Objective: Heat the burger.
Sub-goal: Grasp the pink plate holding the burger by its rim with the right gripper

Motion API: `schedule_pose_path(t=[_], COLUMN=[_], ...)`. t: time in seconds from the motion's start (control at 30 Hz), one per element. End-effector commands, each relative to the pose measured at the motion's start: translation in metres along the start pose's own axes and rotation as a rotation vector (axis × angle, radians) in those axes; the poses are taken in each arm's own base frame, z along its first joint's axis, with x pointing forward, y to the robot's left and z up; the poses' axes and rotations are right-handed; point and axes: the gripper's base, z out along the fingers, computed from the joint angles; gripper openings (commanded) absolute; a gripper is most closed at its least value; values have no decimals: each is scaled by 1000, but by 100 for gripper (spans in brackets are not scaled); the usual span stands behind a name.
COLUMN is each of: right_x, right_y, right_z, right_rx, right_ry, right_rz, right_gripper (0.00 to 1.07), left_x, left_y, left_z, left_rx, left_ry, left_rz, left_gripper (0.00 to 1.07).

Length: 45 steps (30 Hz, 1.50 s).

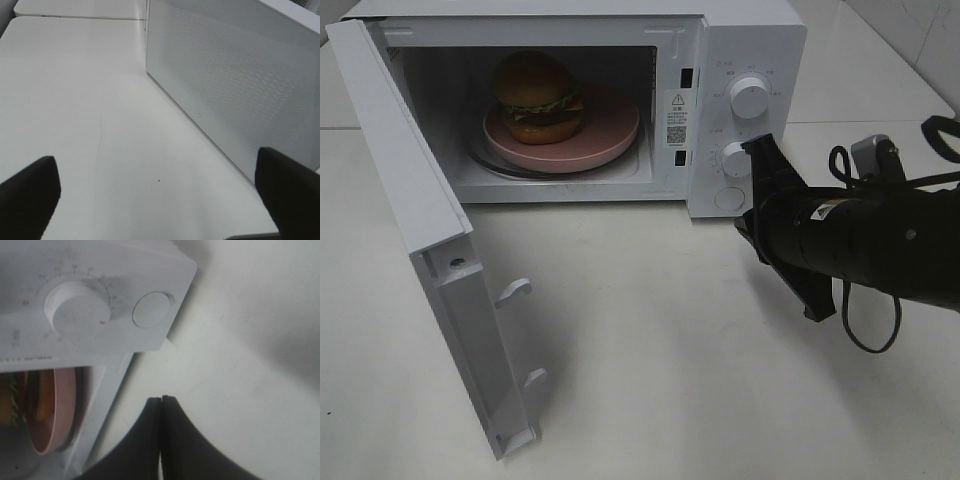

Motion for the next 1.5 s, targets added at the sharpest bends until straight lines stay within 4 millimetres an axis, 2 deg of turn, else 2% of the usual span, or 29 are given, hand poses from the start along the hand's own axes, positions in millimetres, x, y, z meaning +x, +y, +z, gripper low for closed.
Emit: schedule_pose_path(t=[0.03,0.17,0.23,0.33,0.5,0.63,0.8,0.9,0.97,1.2,1.27,1.3,1.37,1.4,1.47,1.5], right_x=[4,7,10,10,-2,-2,-1,-1,-1,-2,-3,-3,-5,-5,-5,-5], right_y=[5,7,10,10,11,15,30,32,44,60,67,67,71,71,74,74], right_z=[-8,-15,-24,-26,-39,-41,-45,-46,-50,-59,-63,-63,-68,-68,-71,-71], right_rx=[10,20,28,37,105,149,176,172,156,112,60,60,-6,-6,-101,-101], right_ry=[80,148,224,240,338,418,560,578,657,803,872,872,953,953,1013,1013], right_rz=[-144,-244,-398,-430,-650,-785,-1017,-1055,-1195,-1434,-1601,-1601,-1779,-1779,-1961,-1961], right_gripper=[3,3,3,3,4,4,5,5,5,6,6,6,6,6,6,6], left_x=[1,1,1,1,1,1,1,1,1,1,1,1,1,1,1,1], left_y=[-1,-1,-1,-1,-1,-1,-1,-1,-1,-1,-1,-1,-1,-1,-1,-1], left_z=[-2,-2,-2,-2,-2,-2,-2,-2,-2,-2,-2,-2,-2,-2,-2,-2], left_rx=[3,3,3,3,3,3,3,3,3,3,3,3,3,3,3,3], left_ry=[-26,-26,-26,-26,-26,-26,-26,-26,-26,-26,-26,-26,-26,-26,-26,-26], left_rz=[-4,-4,-4,-4,-4,-4,-4,-4,-4,-4,-4,-4,-4,-4,-4,-4], left_gripper=[98,98,98,98,98,98,98,98,98,98,98,98,98,98,98,98])
